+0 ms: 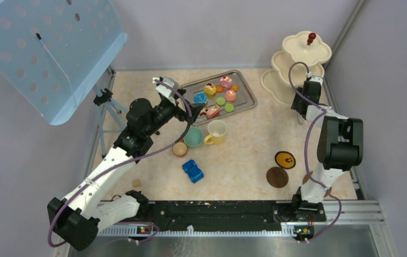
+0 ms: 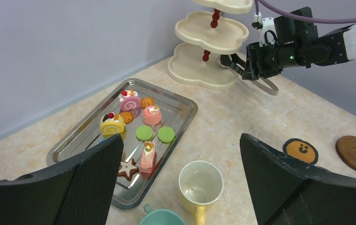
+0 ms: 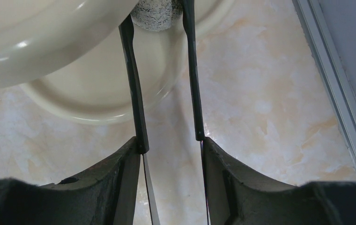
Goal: Serve the afternoon tea
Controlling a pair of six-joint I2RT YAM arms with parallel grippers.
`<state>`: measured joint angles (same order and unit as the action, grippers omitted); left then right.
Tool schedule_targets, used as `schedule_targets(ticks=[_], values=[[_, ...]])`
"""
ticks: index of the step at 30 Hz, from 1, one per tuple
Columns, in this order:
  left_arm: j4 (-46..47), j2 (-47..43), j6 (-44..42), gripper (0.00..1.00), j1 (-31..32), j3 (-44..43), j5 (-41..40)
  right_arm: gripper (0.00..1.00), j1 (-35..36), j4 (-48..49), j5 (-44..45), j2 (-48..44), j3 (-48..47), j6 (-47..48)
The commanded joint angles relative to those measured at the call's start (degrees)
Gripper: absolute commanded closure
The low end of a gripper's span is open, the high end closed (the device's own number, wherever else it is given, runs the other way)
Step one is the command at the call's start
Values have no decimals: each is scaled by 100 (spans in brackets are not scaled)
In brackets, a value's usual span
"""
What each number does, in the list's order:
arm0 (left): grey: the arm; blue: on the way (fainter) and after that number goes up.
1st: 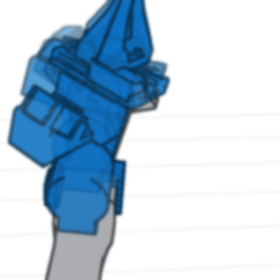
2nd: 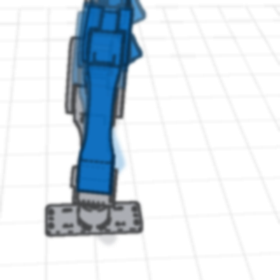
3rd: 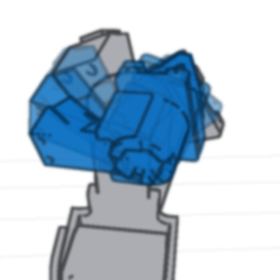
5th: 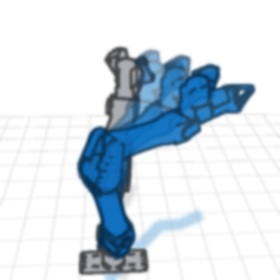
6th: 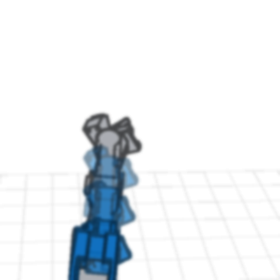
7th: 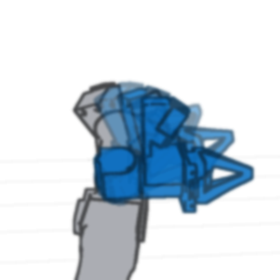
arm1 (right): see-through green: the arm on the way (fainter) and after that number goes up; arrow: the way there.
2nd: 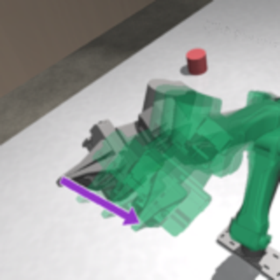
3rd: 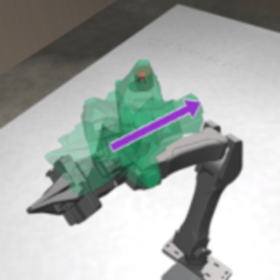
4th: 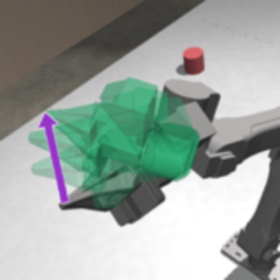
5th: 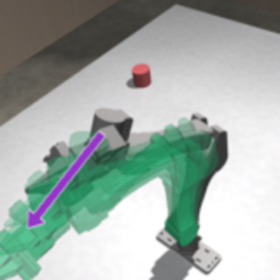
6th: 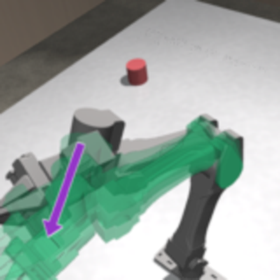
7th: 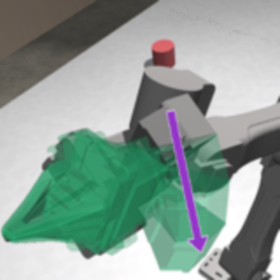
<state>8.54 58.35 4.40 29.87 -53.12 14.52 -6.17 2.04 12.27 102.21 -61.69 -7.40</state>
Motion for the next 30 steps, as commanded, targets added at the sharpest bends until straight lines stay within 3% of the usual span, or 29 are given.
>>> schedule_targets(ticks=[1,10,30], values=[[180,10,40,1,21,6,64,53,2,165,-10,91,-399,104],[192,33,58,1,20,13,86,43,2,68,3,107,-416,120],[254,57,154,1,27,41,203,48,575,-1305,-441,-1368,745,-688]])
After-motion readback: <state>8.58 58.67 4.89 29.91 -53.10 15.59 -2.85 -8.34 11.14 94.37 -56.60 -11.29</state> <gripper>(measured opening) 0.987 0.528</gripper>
